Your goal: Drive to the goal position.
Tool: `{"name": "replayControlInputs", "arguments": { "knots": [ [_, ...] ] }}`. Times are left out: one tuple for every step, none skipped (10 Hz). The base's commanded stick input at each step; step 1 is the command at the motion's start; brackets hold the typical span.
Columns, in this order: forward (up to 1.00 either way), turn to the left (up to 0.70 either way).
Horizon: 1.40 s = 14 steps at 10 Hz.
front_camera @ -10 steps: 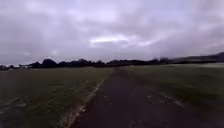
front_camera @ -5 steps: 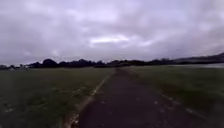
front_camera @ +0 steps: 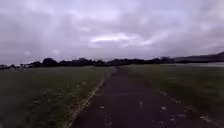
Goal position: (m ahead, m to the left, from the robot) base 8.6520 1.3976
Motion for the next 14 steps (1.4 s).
{"name": "replayControlInputs", "arguments": {
  "knots": [
    [0.5,0.0],
    [0.5,0.0],
    [0.5,0.0],
    [0.5,0.0],
    [0.5,0.0],
    [0.5,0.0],
    [0.5,0.0],
    [0.5,0.0],
    [0.5,0.0],
    [0.5,0.0],
    [0.5,0.0],
    [0.5,0.0],
    [0.5,0.0],
    [0.5,0.0]
  ]
}}
